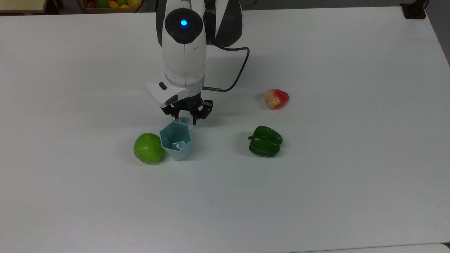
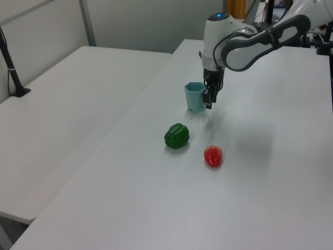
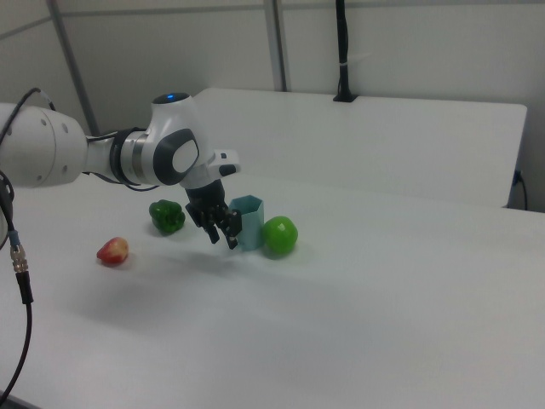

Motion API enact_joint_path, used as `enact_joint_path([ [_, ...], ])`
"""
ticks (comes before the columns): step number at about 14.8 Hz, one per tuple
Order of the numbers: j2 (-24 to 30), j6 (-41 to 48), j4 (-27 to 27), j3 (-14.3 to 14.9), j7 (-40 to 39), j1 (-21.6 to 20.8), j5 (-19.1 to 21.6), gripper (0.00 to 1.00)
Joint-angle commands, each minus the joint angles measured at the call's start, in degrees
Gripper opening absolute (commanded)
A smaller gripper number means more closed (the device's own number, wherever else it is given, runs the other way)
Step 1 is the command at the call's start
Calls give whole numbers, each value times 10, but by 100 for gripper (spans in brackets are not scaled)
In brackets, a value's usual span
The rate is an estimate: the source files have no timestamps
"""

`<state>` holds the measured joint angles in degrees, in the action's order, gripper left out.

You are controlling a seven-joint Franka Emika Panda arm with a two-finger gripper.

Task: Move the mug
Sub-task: 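Open the gripper to release the mug beside the apple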

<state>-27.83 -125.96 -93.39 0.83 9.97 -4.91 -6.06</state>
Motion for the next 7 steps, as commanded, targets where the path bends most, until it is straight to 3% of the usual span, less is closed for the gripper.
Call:
enact_joint_path([
  [1,8,4,6,-1,19,-2,-13,100],
  [7,116,155,2,-1,8,16,-7,100],
])
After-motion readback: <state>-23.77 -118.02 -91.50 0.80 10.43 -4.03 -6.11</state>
